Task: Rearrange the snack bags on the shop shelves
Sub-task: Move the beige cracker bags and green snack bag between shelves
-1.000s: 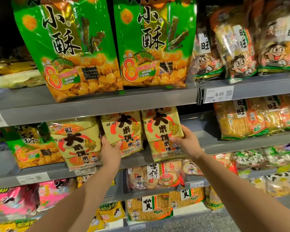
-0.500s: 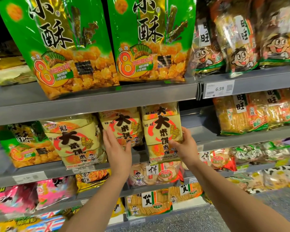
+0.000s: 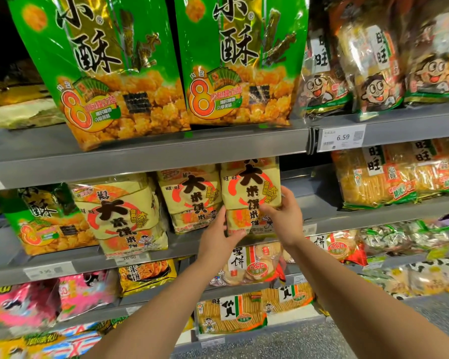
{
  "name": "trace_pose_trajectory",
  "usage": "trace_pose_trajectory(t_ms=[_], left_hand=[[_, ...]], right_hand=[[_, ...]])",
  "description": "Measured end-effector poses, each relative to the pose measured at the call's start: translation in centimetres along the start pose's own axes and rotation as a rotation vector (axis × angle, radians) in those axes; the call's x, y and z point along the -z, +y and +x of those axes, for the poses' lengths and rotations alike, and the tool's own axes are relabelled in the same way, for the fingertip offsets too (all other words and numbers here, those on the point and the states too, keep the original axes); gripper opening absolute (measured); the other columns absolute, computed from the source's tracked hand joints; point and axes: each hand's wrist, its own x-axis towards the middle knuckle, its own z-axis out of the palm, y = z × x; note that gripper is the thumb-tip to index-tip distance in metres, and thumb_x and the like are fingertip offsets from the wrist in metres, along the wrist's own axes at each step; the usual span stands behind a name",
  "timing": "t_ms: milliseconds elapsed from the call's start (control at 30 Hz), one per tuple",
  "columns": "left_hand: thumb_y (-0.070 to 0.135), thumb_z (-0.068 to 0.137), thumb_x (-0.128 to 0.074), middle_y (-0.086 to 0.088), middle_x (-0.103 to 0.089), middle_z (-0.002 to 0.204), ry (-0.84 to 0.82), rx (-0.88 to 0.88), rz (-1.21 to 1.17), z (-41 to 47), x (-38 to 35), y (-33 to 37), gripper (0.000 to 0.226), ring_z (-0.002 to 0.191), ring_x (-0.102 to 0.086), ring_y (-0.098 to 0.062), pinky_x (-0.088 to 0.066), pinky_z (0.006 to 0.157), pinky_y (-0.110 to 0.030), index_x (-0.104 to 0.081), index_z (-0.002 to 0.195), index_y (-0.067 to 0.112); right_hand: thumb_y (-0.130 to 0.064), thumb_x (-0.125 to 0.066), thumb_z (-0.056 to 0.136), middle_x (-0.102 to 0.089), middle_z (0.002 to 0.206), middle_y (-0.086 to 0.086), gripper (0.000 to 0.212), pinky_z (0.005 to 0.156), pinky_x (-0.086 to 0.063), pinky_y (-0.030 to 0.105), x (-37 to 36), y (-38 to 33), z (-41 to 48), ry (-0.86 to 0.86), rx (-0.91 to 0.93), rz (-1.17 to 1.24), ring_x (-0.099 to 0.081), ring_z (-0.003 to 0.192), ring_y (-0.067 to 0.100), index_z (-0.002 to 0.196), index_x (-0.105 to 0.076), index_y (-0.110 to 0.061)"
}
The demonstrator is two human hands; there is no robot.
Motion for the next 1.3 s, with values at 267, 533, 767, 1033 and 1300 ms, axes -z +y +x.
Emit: trace_pose_trajectory(t_ms=[267,533,767,1033,1300], left_hand=[[0.041,0.080,-0.067,0.005,-0.046,0.143,0.070,-0.028,0.084,1.1,0.2,0.2,0.090,0.128,-0.045,-0.015,-0.042,0.102,-0.042,-0.010,0.149,0.034],[0.035,0.083,-0.066,-0.002,-0.030,0.152,-0.002,-0.011,0.170,2.7,-0.5,0.2,0.091,0.137,-0.033,-0.021,-0.034,0.109,-0.045,-0.005,0.150,0.028],[0.027,0.089,-0.059,-0.007,-0.018,0.155,0.323,-0.168,0.333,0.9,0.2,0.3,0.075,0.142,-0.019,-0.024,-0.023,0.112,-0.038,-0.014,0.149,0.021],[0.030,0.056,-0.088,-0.023,-0.051,0.104,0.582,-0.284,0.831,4.4,4.5,-0.6,0.073,0.106,-0.036,-0.035,-0.044,0.090,-0.054,-0.052,0.116,0.010],[0.028,0.040,-0.094,-0.022,-0.055,0.086,0.600,-0.277,0.959,6.1,4.5,-1.4,0.073,0.088,-0.046,-0.038,-0.050,0.074,-0.055,-0.060,0.102,0.011]], right_hand=[[-0.015,-0.061,0.088,-0.060,0.110,-0.009,0.045,0.082,-0.054,0.028,-0.9,-0.4,0.6,0.019,0.084,-0.158,-0.059,0.099,0.004,0.129,-0.043,-0.025],[-0.021,-0.058,0.089,-0.046,0.117,0.007,0.058,0.065,-0.049,0.031,-1.3,-0.4,2.0,0.082,0.143,-0.851,-0.059,0.087,0.025,0.138,-0.029,-0.025],[-0.011,-0.058,0.087,-0.031,0.146,0.008,0.066,0.094,-0.048,0.035,-0.9,1.8,-1.2,0.049,0.407,-0.774,-0.043,0.125,0.024,0.144,-0.027,-0.023],[-0.015,-0.071,0.078,-0.032,0.151,0.014,0.082,0.109,-0.027,0.053,-3.5,0.4,1.1,0.004,0.556,-1.198,-0.022,0.140,0.043,0.145,-0.027,-0.033],[0.000,-0.053,0.086,-0.022,0.153,0.020,0.075,0.113,-0.018,0.052,-4.0,0.3,2.1,-0.025,0.475,-1.285,-0.010,0.141,0.047,0.148,-0.022,-0.026]])
